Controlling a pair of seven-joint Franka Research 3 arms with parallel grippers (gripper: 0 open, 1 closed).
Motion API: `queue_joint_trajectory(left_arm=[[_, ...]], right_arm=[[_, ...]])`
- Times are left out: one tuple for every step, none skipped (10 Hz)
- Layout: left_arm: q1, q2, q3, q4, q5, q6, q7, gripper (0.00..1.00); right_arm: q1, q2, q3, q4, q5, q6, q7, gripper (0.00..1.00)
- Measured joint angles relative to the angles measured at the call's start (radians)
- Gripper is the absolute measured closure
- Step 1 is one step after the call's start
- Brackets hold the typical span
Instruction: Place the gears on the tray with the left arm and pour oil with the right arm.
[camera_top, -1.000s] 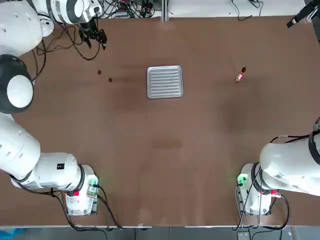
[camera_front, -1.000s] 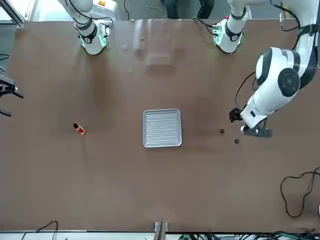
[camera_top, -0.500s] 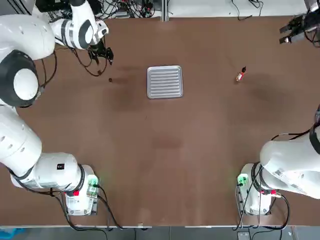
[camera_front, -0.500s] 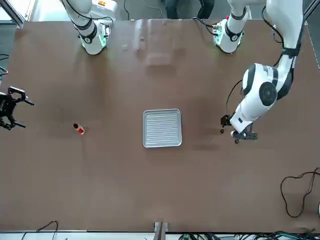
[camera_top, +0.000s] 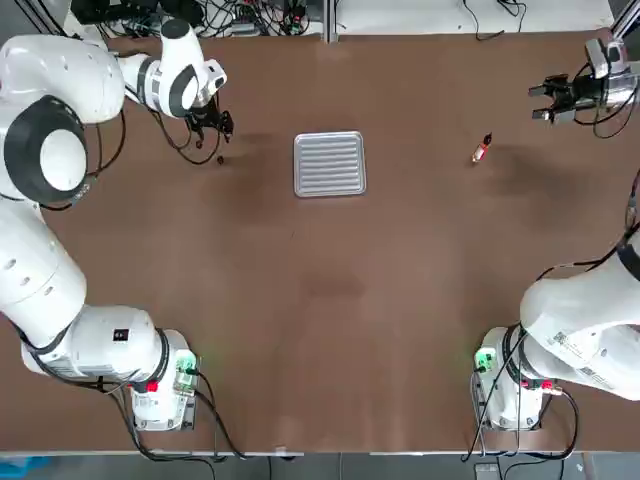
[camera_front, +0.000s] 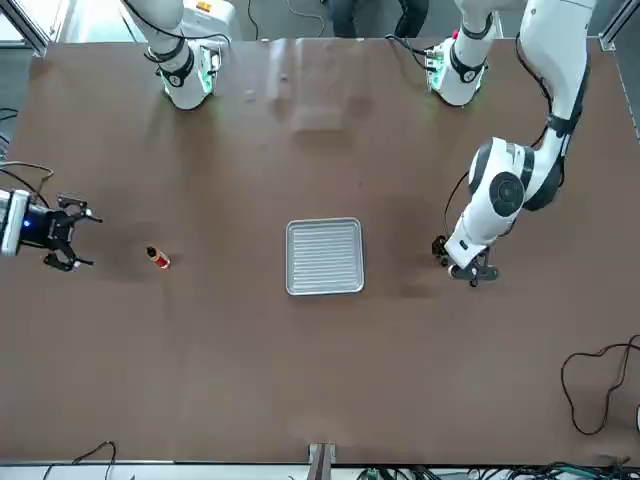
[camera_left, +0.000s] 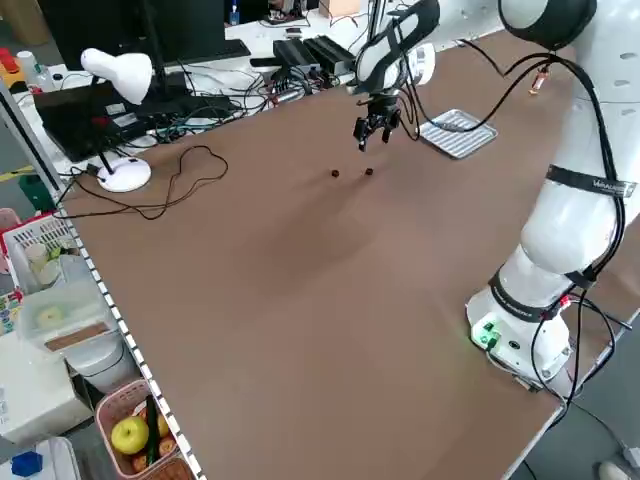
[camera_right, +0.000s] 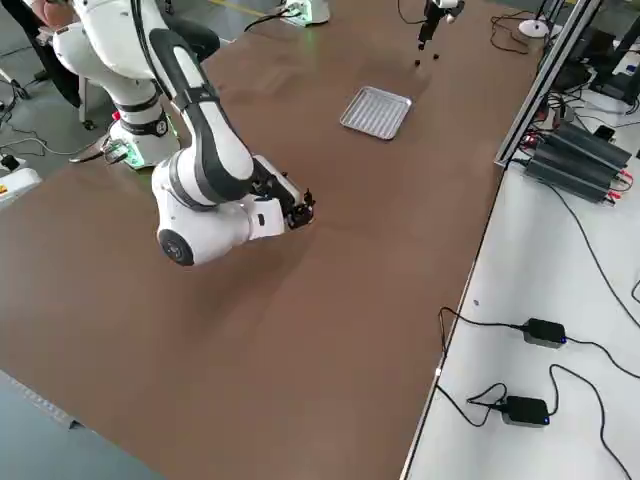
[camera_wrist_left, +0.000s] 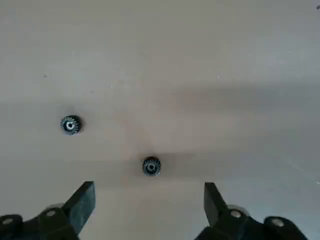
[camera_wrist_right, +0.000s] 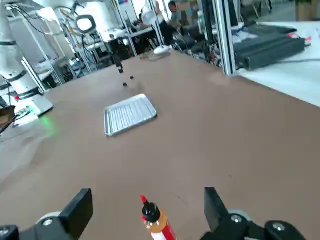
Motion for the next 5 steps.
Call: queue_joint_trajectory(left_arm=[[0.000,0.017,0.000,-0.007,0.001,0.031,-0.003,0.05],[0.000,0.034,0.001,-0.021,0.001,0.065,-0.008,0.05],[0.000,0.051,0.001,-0.033,0.015,0.089,-0.011,0.05],[0.000,0.068,0.001,-0.038,0.040,0.106,-0.018,0.05],[0.001,0.082,0.001,-0.039,0.069,0.115,-0.031,0.05]], right_arm=[[0.008,0.050,0.005,0.000,0.034,-0.008,-0.063,0.01],[0.017,0.098,0.008,0.001,0.061,-0.009,-0.129,0.01],[0.023,0.133,0.009,0.002,0.073,-0.009,-0.181,0.01],[0.023,0.159,0.009,0.002,0.074,-0.010,-0.224,0.02],[0.023,0.185,0.009,0.002,0.077,-0.011,-0.265,0.02]])
